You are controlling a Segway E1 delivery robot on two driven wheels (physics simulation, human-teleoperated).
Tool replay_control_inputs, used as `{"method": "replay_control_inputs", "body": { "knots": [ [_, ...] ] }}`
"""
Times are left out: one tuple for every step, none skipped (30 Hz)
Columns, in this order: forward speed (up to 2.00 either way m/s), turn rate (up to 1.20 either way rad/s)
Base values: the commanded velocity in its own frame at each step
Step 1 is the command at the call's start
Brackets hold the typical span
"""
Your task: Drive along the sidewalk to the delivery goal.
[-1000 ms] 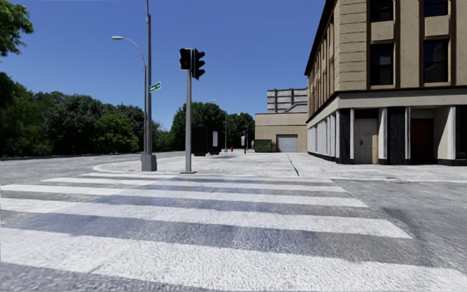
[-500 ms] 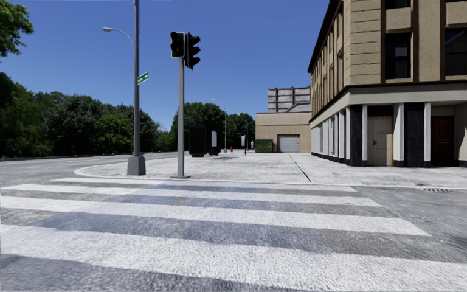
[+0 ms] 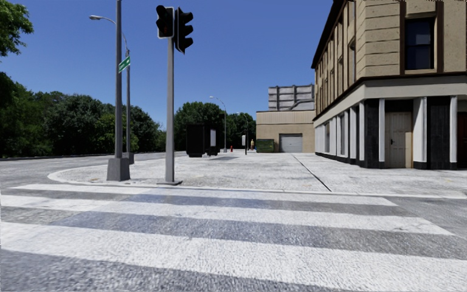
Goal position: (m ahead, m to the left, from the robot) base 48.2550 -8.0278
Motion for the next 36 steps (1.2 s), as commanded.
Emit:
{"method": "replay_control_inputs", "body": {
  "knots": [
    [2.0,0.0],
    [2.0,0.0],
    [2.0,0.0],
    [2.0,0.0],
    [2.0,0.0],
    [2.0,0.0],
    [2.0,0.0],
    [2.0,0.0],
    [2.0,0.0],
    [2.0,0.0],
    [2.0,0.0],
    [2.0,0.0],
    [2.0,0.0],
    [2.0,0.0],
    [2.0,0.0],
    [2.0,0.0],
    [2.0,0.0],
    [2.0,0.0],
    [2.0,0.0],
    [2.0,0.0],
    [2.0,0.0],
    [2.0,0.0],
    [2.0,0.0],
    [2.0,0.0],
    [2.0,0.0],
    [2.0,-0.1],
    [2.0,-0.19],
    [2.0,-0.24],
    [2.0,-0.24],
    [2.0,-0.28],
    [2.0,-0.29],
    [2.0,-0.29],
    [2.0,-0.29],
    [2.0,-0.29],
    [2.0,-0.29],
    [2.0,-0.29]
  ]
}}
